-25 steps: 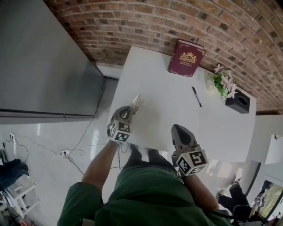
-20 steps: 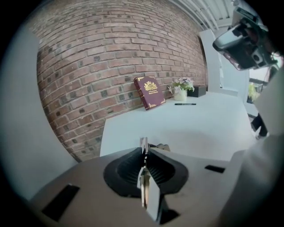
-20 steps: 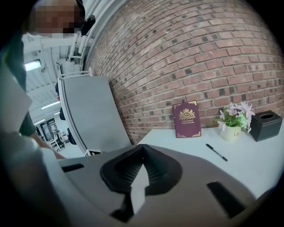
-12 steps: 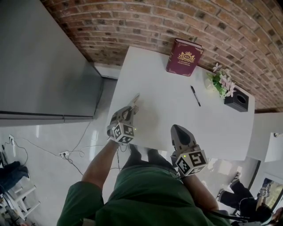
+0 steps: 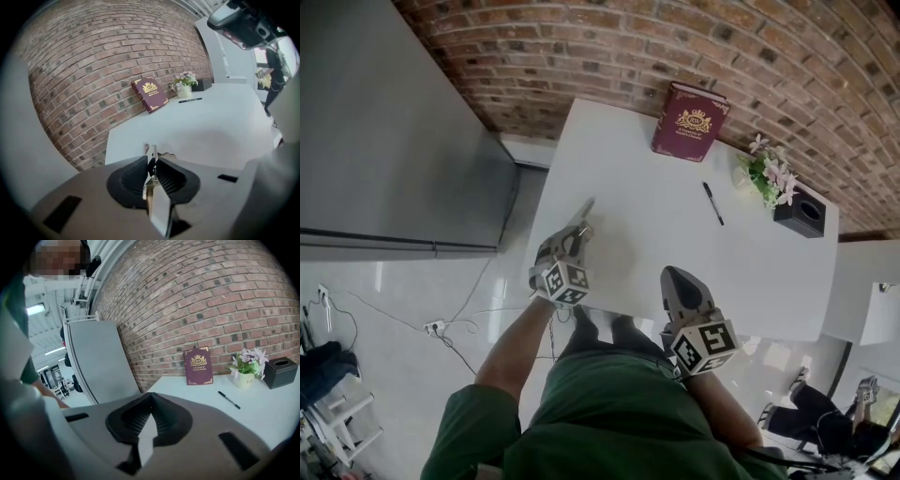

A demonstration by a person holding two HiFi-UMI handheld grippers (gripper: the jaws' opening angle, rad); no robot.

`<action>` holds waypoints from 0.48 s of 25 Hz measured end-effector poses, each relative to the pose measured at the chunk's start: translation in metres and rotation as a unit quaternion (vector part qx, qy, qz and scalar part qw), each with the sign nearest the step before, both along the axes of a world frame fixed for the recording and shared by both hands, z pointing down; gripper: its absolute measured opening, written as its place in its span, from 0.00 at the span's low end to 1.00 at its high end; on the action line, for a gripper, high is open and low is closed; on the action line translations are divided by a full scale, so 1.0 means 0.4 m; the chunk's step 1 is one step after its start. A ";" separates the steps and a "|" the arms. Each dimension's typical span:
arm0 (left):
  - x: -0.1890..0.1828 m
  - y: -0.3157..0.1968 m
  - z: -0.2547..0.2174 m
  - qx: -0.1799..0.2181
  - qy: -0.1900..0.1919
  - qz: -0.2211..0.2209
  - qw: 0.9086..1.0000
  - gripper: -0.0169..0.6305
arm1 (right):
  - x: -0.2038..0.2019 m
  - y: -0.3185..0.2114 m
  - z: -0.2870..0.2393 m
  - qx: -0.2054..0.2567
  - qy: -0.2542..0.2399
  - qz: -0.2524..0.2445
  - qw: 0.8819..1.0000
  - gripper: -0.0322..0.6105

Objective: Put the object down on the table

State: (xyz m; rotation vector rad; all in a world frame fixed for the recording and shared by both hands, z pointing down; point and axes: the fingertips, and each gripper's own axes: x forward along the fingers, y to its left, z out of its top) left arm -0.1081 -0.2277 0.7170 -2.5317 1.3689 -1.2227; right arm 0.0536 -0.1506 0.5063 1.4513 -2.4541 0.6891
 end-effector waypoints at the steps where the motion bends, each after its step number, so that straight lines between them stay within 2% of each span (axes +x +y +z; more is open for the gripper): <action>1: 0.001 0.002 0.002 -0.001 -0.001 0.000 1.000 0.09 | 0.001 0.002 0.000 0.000 0.000 0.000 1.000 0.05; 6: 0.019 0.017 0.026 -0.036 0.008 -0.002 0.999 0.18 | 0.009 0.012 -0.003 0.001 -0.001 0.001 1.000 0.05; 12: 0.025 0.028 0.021 -0.049 0.016 -0.018 0.998 0.22 | 0.015 0.027 -0.010 0.006 -0.004 0.002 1.000 0.05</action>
